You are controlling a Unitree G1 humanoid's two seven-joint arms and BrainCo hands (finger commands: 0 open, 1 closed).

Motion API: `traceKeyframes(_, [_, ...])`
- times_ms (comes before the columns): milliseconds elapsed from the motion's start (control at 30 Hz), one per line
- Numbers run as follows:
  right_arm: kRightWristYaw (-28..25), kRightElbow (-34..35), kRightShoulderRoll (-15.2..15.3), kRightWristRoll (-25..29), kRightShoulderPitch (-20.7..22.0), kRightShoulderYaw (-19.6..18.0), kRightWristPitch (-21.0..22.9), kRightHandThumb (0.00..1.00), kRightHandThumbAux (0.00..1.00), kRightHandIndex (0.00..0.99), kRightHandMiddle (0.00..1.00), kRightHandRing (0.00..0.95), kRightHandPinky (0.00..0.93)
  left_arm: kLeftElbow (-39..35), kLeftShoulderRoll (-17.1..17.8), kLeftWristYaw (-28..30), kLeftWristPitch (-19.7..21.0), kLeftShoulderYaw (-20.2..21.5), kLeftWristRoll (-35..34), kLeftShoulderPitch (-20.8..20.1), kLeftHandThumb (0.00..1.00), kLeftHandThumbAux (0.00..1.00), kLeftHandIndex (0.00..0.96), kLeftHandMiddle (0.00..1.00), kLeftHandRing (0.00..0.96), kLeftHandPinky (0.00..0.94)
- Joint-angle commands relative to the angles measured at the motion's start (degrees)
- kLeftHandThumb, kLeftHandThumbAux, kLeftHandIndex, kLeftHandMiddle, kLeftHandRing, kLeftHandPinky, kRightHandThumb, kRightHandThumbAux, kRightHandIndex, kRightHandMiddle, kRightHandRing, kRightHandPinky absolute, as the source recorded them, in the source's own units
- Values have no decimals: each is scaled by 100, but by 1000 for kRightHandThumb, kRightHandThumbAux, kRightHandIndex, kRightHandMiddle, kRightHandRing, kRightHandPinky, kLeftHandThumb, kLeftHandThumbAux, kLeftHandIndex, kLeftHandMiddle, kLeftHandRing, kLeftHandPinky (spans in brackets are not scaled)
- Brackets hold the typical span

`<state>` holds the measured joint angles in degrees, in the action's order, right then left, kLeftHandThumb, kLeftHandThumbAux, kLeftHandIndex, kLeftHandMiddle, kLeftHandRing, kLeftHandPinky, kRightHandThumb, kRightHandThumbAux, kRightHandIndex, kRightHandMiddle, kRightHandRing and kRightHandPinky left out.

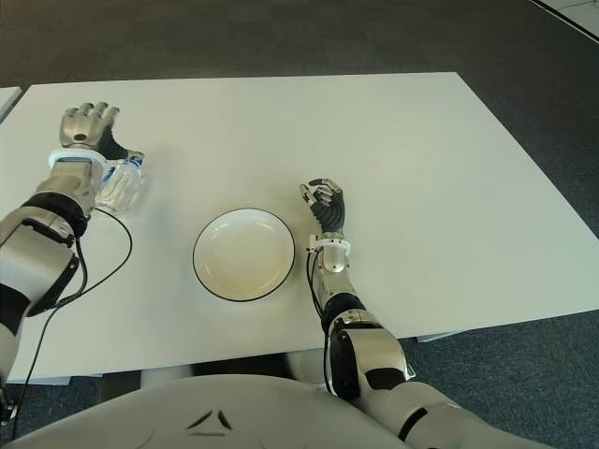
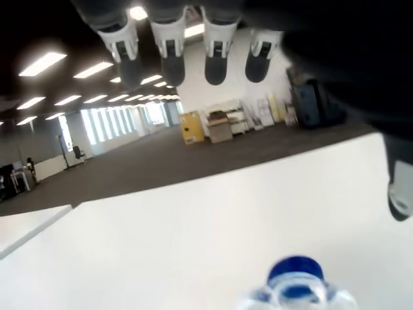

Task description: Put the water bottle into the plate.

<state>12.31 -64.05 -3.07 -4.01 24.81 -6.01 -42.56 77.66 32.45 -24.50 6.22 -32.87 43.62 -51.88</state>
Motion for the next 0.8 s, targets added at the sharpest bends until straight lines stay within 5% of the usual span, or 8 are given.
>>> traceKeyframes(33, [21,-162,-6,48,-131,-26,160,707,726,437,778,784,790,24,77,147,504,342,-276,-152,256,385,0,0,0,0])
traceKeyframes(300, [2,-158,18,42,-126,-15,221,707,726,438,780,785,793,26,135,758,1162,529,-397,-383,190,325,0,0,0,0])
traceKeyframes(800, [27,-174,53,-19,-119,49,179,706,727,437,777,781,787,-22,45,271,1876,1279,-967,-197,51,285,0,0,0,0])
